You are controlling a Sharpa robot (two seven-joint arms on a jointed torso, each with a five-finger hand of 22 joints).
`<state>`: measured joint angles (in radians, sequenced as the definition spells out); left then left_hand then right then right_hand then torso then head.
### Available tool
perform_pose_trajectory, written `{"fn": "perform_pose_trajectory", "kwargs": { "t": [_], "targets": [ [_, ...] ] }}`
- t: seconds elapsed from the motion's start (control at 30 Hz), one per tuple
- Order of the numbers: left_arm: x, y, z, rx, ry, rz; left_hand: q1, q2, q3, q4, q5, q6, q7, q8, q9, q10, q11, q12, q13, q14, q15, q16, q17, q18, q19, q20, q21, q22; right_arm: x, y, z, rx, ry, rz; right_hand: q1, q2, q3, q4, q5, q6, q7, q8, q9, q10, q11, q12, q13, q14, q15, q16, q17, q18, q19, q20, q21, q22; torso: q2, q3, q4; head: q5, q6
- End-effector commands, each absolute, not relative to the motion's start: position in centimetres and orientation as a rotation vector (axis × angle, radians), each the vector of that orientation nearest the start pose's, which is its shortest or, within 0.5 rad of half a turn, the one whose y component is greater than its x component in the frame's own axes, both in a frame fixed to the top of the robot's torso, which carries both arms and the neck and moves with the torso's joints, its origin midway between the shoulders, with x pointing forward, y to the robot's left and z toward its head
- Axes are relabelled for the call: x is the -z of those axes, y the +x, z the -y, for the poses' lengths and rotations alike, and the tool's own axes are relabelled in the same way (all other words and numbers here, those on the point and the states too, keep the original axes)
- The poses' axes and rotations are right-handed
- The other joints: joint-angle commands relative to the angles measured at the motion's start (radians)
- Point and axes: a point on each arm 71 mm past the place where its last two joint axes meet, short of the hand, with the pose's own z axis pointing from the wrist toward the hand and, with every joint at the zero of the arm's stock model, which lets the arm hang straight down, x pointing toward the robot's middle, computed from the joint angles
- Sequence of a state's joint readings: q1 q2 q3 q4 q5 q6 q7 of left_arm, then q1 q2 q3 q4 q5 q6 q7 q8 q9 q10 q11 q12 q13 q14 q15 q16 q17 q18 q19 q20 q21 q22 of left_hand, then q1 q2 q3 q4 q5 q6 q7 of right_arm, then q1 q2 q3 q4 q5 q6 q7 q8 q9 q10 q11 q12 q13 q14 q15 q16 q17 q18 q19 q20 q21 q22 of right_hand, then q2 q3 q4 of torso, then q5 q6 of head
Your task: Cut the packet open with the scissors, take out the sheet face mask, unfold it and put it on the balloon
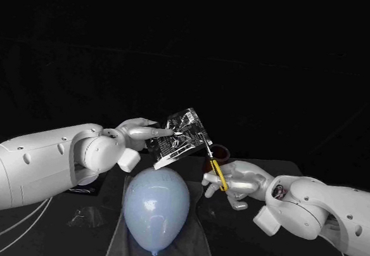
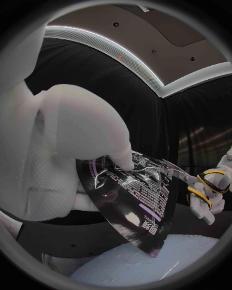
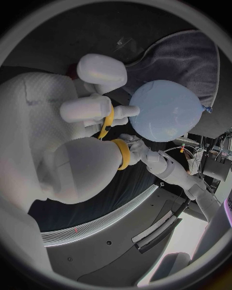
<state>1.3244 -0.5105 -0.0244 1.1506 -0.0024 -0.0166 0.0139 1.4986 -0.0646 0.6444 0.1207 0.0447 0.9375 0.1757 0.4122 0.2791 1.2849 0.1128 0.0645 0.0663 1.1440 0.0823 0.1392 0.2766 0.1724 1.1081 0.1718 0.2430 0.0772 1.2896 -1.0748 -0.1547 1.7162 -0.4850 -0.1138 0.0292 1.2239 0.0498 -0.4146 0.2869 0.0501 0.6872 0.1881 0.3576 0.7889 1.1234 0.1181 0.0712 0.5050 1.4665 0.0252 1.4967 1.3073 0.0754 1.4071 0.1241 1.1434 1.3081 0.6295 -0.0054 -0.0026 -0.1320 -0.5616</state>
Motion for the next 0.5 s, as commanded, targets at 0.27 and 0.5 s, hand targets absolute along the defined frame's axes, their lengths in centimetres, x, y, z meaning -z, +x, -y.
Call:
{"fn": "perform_pose_trajectory", "kwargs": {
  "t": [0.27,0.5],
  "targets": [
    [15.00,55.72,-12.39,1.600,-1.018,-1.882,-0.006,0.003,0.005,-0.003,0.004,0.005,0.000,0.010,0.051,0.011,-0.002,0.004,0.001,0.007,-0.003,0.000,0.002,0.012,0.009,0.001,0.005,-0.001,17.88,44.04,25.39,-1.225,0.655,-1.988,-0.016,-0.039,0.036,0.004,-0.001,-0.008,0.007,-0.029,-0.016,-0.020,0.002,-0.006,-0.045,0.050,0.013,-0.010,0.093,0.018,-0.012,0.010,-0.024,0.035,0.000,-0.0003,0.0005,0.000,-0.002],
    [15.01,55.67,-12.35,1.604,-1.013,-1.887,-0.006,0.003,0.005,-0.004,0.004,0.005,0.000,0.010,0.052,0.011,-0.003,0.004,0.001,0.008,-0.003,0.000,0.002,0.011,0.010,0.001,0.005,-0.001,17.82,44.12,25.73,-1.218,0.656,-2.003,-0.051,-0.097,0.131,0.006,-0.002,-0.057,0.016,-0.061,-0.026,-0.038,0.011,-0.002,-0.106,0.043,0.020,-0.015,0.075,0.022,-0.022,0.018,-0.045,0.022,0.000,-0.0004,0.0006,0.003,-0.004]
  ]
}}
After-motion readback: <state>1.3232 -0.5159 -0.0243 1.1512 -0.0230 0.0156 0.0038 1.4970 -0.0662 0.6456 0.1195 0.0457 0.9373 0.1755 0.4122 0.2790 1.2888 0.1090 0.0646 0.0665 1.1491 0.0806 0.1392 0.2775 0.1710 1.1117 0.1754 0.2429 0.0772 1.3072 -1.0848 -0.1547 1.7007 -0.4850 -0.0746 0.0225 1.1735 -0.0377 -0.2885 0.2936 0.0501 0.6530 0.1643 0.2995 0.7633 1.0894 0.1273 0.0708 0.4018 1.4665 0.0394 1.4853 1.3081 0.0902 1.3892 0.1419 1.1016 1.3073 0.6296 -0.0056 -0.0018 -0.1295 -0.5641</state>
